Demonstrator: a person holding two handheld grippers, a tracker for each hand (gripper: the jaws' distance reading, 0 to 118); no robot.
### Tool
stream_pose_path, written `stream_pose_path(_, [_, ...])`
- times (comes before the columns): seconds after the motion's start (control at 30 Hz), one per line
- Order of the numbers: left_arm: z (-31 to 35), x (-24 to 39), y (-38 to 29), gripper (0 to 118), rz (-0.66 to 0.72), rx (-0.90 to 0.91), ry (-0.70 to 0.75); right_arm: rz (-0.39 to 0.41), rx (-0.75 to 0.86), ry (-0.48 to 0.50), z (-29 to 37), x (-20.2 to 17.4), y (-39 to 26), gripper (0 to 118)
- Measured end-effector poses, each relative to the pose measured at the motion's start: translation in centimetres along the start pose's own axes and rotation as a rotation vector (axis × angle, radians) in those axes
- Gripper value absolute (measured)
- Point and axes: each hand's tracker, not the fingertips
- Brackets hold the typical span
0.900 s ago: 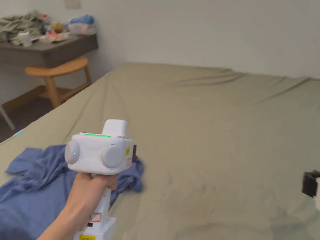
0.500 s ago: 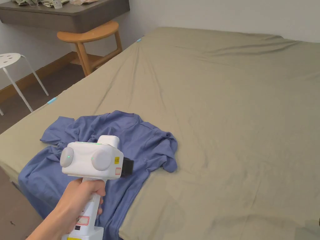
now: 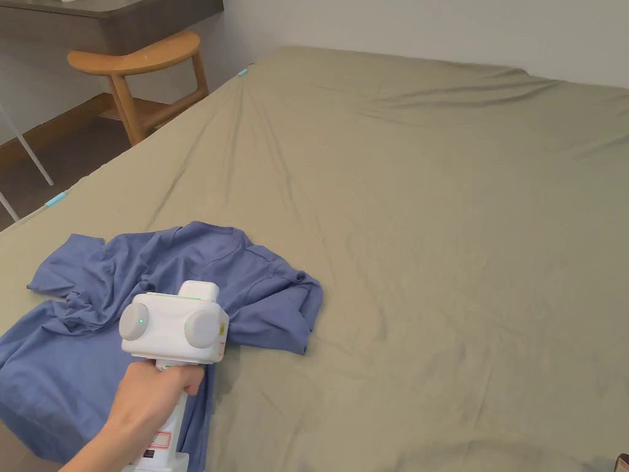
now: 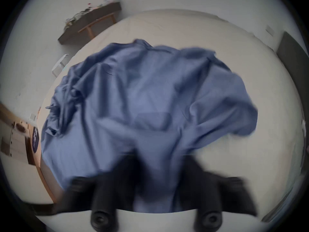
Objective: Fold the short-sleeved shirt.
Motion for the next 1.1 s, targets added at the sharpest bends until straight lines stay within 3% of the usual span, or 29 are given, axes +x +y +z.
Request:
stream_pose_path(0.17, [2.5,0.5,1.5,0,0.047,-0.022,-0.103,-0.010,0.016,0.000,0.4,0.5,-0.1,0])
stream_pose_path(0.37, [8.8,8.4,4.7,0,-0.040,0.082,-0.185,-0.063,0.044,-0.005,1.7,3.5,-0.2,0])
stream_pose_path(0.53, [12.3,20.8,7.3,0,-0.196,0.144,-0.304,-0.133,0.067,-0.032,3.0,7.5,-0.8,0])
stream_pose_path(0.83, [18.3,51.6,3.3,0,-0.499,0.062,-0.815,-0.274,0.098,-0.156,5.7,15.7,-2.3,0])
stream_pose_path(0.97, [19.4,60.6,0.3,0,-0.514,-0.065,-0.965,-0.334,0.086,-0.202,6.1,18.8,-3.0,0])
stream_pose_path(1.1, [17.7,65.2,-1.5,0,-0.515,-0.148,-0.976,-0.352,0.071,-0.230,6.2,20.4,-3.3,0])
